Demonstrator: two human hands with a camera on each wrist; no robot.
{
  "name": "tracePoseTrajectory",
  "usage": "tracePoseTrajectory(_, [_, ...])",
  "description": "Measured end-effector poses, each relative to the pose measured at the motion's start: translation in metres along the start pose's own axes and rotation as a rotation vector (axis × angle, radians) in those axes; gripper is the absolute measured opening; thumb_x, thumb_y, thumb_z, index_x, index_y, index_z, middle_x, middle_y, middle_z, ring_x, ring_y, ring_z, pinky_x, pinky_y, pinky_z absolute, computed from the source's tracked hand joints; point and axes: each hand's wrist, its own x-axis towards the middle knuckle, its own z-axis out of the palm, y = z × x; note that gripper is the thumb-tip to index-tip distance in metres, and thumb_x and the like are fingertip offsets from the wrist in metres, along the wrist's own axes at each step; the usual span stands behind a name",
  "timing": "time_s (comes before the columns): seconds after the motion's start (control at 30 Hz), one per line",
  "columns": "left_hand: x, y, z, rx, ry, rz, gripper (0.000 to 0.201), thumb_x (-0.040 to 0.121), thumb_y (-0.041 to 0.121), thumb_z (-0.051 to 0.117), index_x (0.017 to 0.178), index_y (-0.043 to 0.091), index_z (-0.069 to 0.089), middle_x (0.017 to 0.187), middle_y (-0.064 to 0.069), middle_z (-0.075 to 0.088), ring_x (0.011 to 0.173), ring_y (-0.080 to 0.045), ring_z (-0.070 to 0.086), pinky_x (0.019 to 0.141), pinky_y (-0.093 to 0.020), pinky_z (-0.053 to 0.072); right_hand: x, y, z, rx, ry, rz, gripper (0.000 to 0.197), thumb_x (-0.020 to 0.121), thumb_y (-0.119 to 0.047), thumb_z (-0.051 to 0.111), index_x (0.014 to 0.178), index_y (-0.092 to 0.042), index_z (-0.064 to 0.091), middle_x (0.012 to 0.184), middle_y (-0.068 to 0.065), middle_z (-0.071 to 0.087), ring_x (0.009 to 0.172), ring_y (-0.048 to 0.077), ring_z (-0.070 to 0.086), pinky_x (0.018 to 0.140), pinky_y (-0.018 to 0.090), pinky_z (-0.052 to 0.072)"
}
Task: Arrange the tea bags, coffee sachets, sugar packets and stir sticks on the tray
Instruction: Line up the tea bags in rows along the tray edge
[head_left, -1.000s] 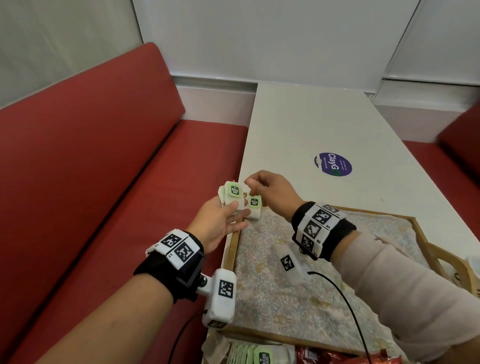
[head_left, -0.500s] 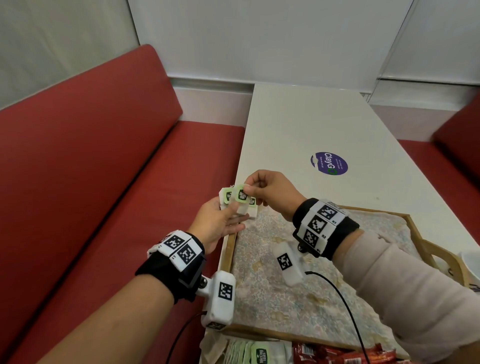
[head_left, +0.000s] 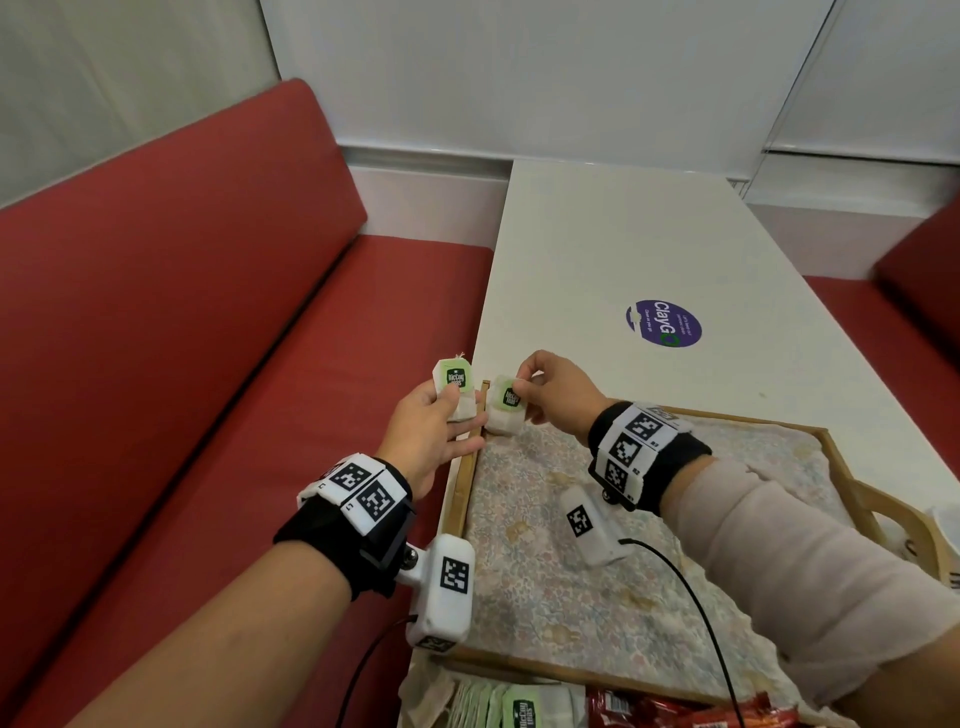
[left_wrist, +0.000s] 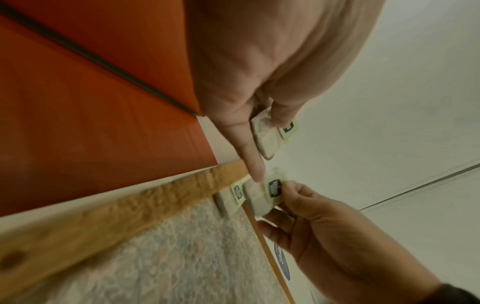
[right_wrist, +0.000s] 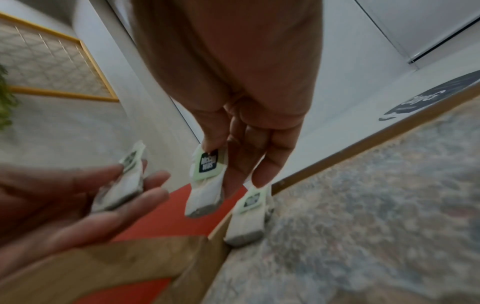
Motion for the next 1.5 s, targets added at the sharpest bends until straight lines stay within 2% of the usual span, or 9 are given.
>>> tracePoseTrajectory(0.17, [-0.001,0.000,0.000,0.009,-0.009,-0.003,0.017,0.103,0.020,0.036,0.108,0.015,0.052,0.104,-0.001,0.066,0.089,-0.016,0.065,0.061,-0.025,0.054,0.008,0.011,0.012,-0.135,-0.084,0.074,0.021,0.093,-0.010,0.057,0.076,-0.016,0.048,0.072,0.005,0.060,0.056,0.017,0.056,0.055,0.029,0.049])
tracePoseTrajectory(0.33, [-0.002,0.000,0.001,0.016,-0.016,0.000,0.018,0.103,0.020,0.036,0.110,0.015,0.052,0.105,-0.001,0.065,0.088,-0.015,0.065,0.059,-0.022,0.054,0.018,0.015,0.018,-0.197,-0.044,0.121,0.022,0.091,-0.012,0.061,0.073,-0.017,0.050,0.072,0.003,0.061,0.067,0.024,0.063,0.073,0.042,0.057])
tracePoseTrajectory(0.57, [-0.003,0.000,0.002,0.018,-0.016,0.005,0.019,0.103,0.020,0.036,0.098,0.021,0.055,0.101,0.001,0.066,0.085,-0.014,0.065,0.060,-0.021,0.054,0.029,0.021,0.022,-0.258,0.081,0.117,0.023,0.087,-0.018,0.066,0.069,-0.022,0.052,0.075,-0.002,0.062,0.070,0.017,0.058,0.074,0.032,0.050])
tracePoseTrajectory(0.7, [-0.004,-0.001,0.002,0.017,-0.014,0.003,0.019,0.103,0.019,0.037,0.097,0.022,0.055,0.101,0.001,0.066,0.086,-0.014,0.066,0.066,-0.024,0.053,0.030,0.022,0.023,-0.346,0.089,0.108,0.014,0.086,-0.021,0.067,0.081,-0.019,0.054,0.088,-0.001,0.060,0.083,0.016,0.055,0.075,0.028,0.044])
tracePoseTrajectory(0.87, [-0.005,-0.001,0.002,0.014,-0.015,0.004,0.019,0.103,0.020,0.037,0.097,0.021,0.055,0.101,0.000,0.066,0.087,-0.015,0.065,0.066,-0.024,0.053,0.023,0.020,0.018,-0.338,0.186,0.066,0.022,0.083,-0.025,0.070,0.090,-0.017,0.051,0.087,-0.001,0.057,0.082,0.018,0.054,0.073,0.029,0.042])
tracePoseTrajectory(1.07, [-0.004,-0.002,0.003,0.012,0.000,0.011,0.019,0.103,0.020,0.037,0.096,0.021,0.055,0.102,0.000,0.066,0.089,-0.014,0.065,0.063,-0.023,0.052,0.000,0.019,0.015,-0.474,-0.102,-0.054,0.030,0.066,-0.022,0.083,0.088,-0.020,0.063,0.074,-0.006,0.055,0.065,0.011,0.051,0.059,0.025,0.040])
tracePoseTrajectory(1.2, [-0.003,-0.003,0.003,0.004,0.018,0.010,0.018,0.102,0.020,0.040,0.094,0.019,0.056,0.098,-0.001,0.066,0.087,-0.014,0.065,0.063,-0.023,0.054,0.003,0.024,0.021,-0.584,-0.113,-0.069,0.028,0.067,-0.017,0.081,0.088,-0.025,0.063,0.078,-0.009,0.052,0.069,0.010,0.050,0.055,0.021,0.036])
tracePoseTrajectory(1.4, [-0.001,-0.002,0.001,0.047,0.054,0.015,0.018,0.100,0.020,0.044,0.090,0.019,0.059,0.091,-0.001,0.065,0.079,-0.010,0.060,0.059,-0.023,0.055,0.005,0.018,0.018,-0.510,-0.084,-0.074,0.023,0.071,-0.016,0.079,0.088,-0.020,0.064,0.072,-0.008,0.053,0.066,0.010,0.050,0.055,0.020,0.037])
tracePoseTrajectory(1.5, [0.001,-0.002,-0.001,0.120,0.072,0.045,0.016,0.100,0.021,0.046,0.094,0.022,0.061,0.093,0.001,0.065,0.079,-0.008,0.060,0.050,-0.018,0.050,-0.002,0.004,0.006,-0.225,-0.067,-0.113,0.018,0.078,-0.018,0.077,0.092,-0.017,0.064,0.069,-0.009,0.055,0.059,0.002,0.049,0.059,0.018,0.038])
